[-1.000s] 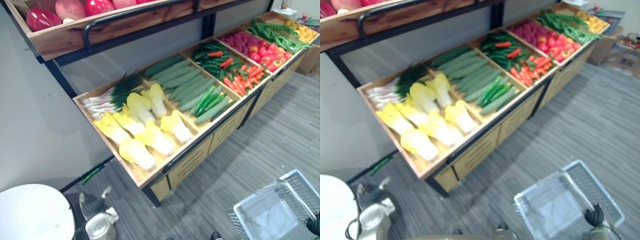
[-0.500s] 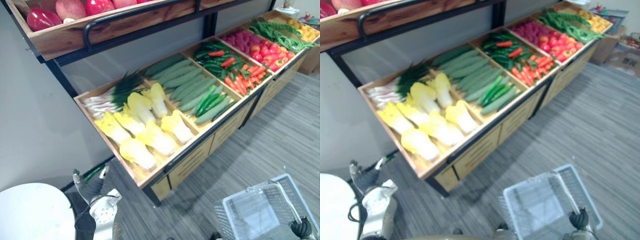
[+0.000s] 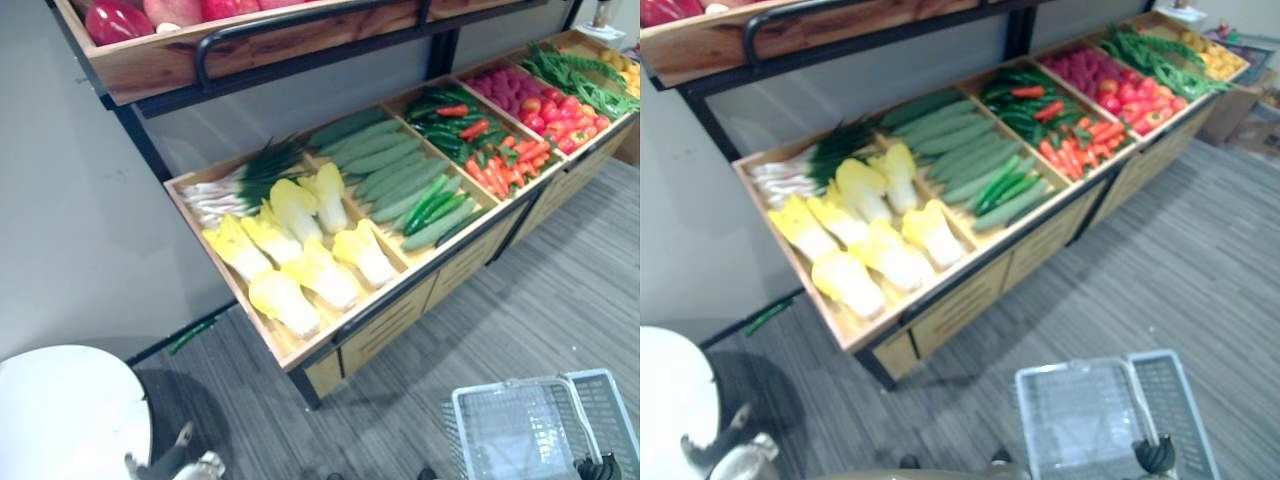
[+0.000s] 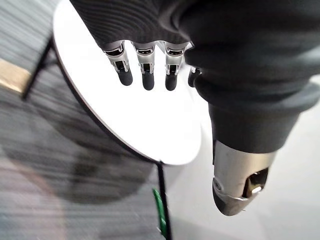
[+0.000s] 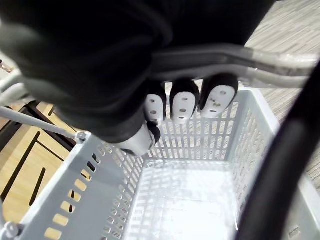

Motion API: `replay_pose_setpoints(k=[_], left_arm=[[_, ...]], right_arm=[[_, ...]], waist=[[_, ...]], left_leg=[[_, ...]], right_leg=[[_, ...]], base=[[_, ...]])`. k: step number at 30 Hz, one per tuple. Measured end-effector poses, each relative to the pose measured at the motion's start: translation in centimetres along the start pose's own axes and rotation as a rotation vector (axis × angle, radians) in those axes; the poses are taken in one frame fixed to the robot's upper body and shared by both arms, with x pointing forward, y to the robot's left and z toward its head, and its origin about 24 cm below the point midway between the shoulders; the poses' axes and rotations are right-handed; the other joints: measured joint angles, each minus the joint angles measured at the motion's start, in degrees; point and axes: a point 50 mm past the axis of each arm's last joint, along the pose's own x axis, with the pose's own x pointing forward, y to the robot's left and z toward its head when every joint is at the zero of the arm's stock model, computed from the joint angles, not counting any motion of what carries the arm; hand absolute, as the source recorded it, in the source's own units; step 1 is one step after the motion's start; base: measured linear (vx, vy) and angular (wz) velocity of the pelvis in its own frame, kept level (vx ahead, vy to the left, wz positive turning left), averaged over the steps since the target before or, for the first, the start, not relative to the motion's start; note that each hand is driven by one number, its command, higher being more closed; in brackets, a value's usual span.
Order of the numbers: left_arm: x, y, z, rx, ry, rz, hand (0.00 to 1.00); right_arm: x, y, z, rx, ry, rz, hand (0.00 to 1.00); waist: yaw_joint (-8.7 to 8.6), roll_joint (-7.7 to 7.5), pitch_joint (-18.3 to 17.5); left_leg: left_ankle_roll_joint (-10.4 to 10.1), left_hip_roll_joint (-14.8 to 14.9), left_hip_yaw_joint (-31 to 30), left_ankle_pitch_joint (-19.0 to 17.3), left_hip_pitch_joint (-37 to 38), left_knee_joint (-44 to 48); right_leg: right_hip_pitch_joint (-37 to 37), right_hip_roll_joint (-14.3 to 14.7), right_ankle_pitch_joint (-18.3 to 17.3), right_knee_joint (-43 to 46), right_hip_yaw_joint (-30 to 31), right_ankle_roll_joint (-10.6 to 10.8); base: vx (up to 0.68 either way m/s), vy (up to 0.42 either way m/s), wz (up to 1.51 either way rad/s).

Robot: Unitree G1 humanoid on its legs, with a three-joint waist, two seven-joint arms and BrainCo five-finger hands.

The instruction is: Pick vegetable in the basket

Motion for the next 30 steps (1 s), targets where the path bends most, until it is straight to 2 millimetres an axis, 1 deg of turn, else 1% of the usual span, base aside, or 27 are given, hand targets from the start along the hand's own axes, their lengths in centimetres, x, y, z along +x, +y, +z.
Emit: replay_pose_setpoints(k=[2,3,5,6,12,13,16,17,18,19,21,22,23,24,26,27,29,30], left_arm=[[0.1,1.0,-1.6,0.063,0.047,0.035,0.00],[0.1,1.6,-2.4,0.103,0.067,0.048,0.00],[0.1,2.1,-3.0,0.122,0.096,0.064,0.00],[-0.1,1.9,-4.8,0.214,0.172,-0.084,0.00],[-0.1,1.9,-4.8,0.214,0.172,-0.084,0.00],[-0.1,1.9,-4.8,0.217,0.180,-0.082,0.00],[-0.2,2.2,-5.5,0.247,0.239,-0.069,0.00],[-0.2,2.4,-5.8,0.251,0.273,-0.058,0.00],[-0.2,2.6,-6.1,0.255,0.299,-0.047,0.00],[-0.2,2.8,-6.3,0.248,0.329,-0.037,0.00],[-0.3,2.9,-6.6,0.244,0.375,-0.026,0.00],[-0.3,2.9,-6.7,0.249,0.388,-0.023,0.00],[-0.4,3.0,-7.0,0.257,0.417,-0.018,0.00],[-0.5,3.1,-7.2,0.264,0.433,-0.016,0.00],[-0.5,3.2,-7.3,0.266,0.436,-0.014,0.00],[-0.5,3.2,-7.3,0.266,0.436,-0.014,0.00],[-0.5,3.2,-7.3,0.267,0.435,-0.014,0.00],[-0.5,3.2,-7.3,0.267,0.435,-0.014,0.00]], right_arm=[[0.1,0.3,0.1,0.010,0.006,0.007,1.00],[0.1,0.3,0.0,0.022,0.015,0.006,1.00],[0.1,0.3,-0.1,0.030,0.020,0.006,1.00],[0.4,0.4,-0.1,0.074,0.035,0.038,1.00],[0.4,0.4,-0.1,0.074,0.037,0.040,1.00],[0.3,0.5,-0.4,0.074,0.048,0.044,1.00],[0.2,1.3,-0.4,0.082,0.064,0.069,1.00],[0.0,1.8,-0.5,0.094,0.074,0.082,1.00],[-0.1,2.1,-0.8,0.099,0.086,0.094,1.00],[-0.3,2.8,-0.8,0.118,0.101,0.110,1.00],[-0.7,3.7,-1.1,0.124,0.131,0.149,1.00],[-0.8,4.0,-1.2,0.128,0.139,0.161,1.00],[-1.0,4.3,-1.4,0.133,0.153,0.179,1.00],[-1.1,4.5,-1.5,0.135,0.164,0.185,1.00],[-1.2,4.6,-1.9,0.143,0.185,0.187,1.00],[-1.3,4.6,-2.0,0.143,0.190,0.186,1.00],[-1.3,4.6,-2.0,0.142,0.194,0.186,1.00],[-1.3,4.6,-2.1,0.142,0.195,0.185,1.00]], waist=[[0.24,-0.06,0.0],[0.73,-0.06,0.0],[1.06,-0.14,0.0],[0.92,-0.20,-0.4],[0.88,-0.18,-0.5],[0.91,-0.18,-0.5],[0.94,-0.08,-0.5],[0.94,0.37,-0.8],[0.94,-0.14,-0.7],[0.93,0.38,-1.2],[0.93,-0.01,-1.1],[0.93,0.26,-1.3],[0.91,0.04,-1.2],[0.91,0.31,-1.3],[0.95,-0.01,-1.2],[0.94,0.21,-1.3],[0.93,-0.02,-1.1],[0.93,-0.01,-1.1]], left_leg=[[0.0,0.0,-0.1,0.1,0.0,0.0],[0.0,0.0,-0.2,0.1,0.2,0.0],[-0.1,0.0,-0.4,0.1,0.3,0.0],[-0.5,0.1,-0.4,0.1,0.7,-0.1],[-0.5,0.1,-0.4,0.1,0.7,-0.1],[-0.6,0.2,-0.2,0.1,0.8,-0.2],[-0.7,0.2,0.6,0.0,1.3,-0.3],[-0.8,0.3,0.8,-0.1,1.6,-0.4],[-0.8,0.3,1.0,-0.1,1.6,-0.4],[-0.9,0.3,1.1,-0.2,1.8,-0.4],[-1.0,0.4,1.4,-0.2,1.9,-0.4],[-1.0,0.4,1.4,-0.2,1.9,-0.4],[-0.9,0.5,1.4,-0.2,1.9,-0.4],[-0.9,0.5,1.4,-0.2,1.9,-0.4],[-0.8,0.5,1.4,-0.1,2.0,-0.4],[-0.8,0.5,1.4,-0.1,2.1,-0.4],[-0.9,0.4,1.5,-0.1,2.7,-0.4],[-1.2,0.5,1.7,-0.4,2.9,-0.4]], right_leg=[[0.1,0.0,0.0,0.0,-0.1,0.0],[0.2,0.0,0.0,0.0,-0.1,0.0],[0.5,0.0,0.0,0.0,-0.3,0.0],[0.9,0.1,-0.1,-0.2,-0.2,-0.1],[0.9,0.1,-0.1,-0.2,-0.2,-0.1],[0.9,0.1,-0.1,-0.2,0.0,-0.1],[1.0,0.2,-0.1,-0.2,1.0,-0.1],[1.1,0.3,-0.1,-0.2,1.2,-0.1],[1.1,0.3,-0.1,-0.2,1.4,-0.1],[1.1,0.4,-0.1,-0.2,1.5,-0.1],[1.1,0.4,-0.1,-0.2,1.8,-0.1],[1.1,0.4,-0.1,-0.1,1.8,-0.1],[1.1,0.4,-0.1,0.0,1.9,-0.1],[1.2,0.4,-0.1,0.1,1.9,-0.1],[1.3,0.4,-0.1,0.1,1.9,-0.1],[1.3,0.4,-0.1,0.1,1.9,-0.1],[1.7,0.4,-0.1,0.1,2.0,-0.1],[2.1,0.5,-0.1,0.1,2.1,-0.1]], base=[[-0.02,-0.001,0.04],[0.00,0.000,0.00],[-0.01,-0.004,0.04],[0.00,0.000,0.00],[0.00,0.000,0.00],[0.00,0.000,-0.11],[0.00,0.001,-0.13],[0.00,0.002,-0.11],[0.01,0.002,-0.10],[0.00,0.000,-0.08],[0.00,-0.003,-0.07],[-0.01,-0.004,-0.04],[0.00,0.000,0.00],[0.00,0.000,0.00],[0.00,0.000,0.00],[0.00,0.000,0.00],[-0.01,0.001,-0.02],[-0.02,0.005,-0.11]])
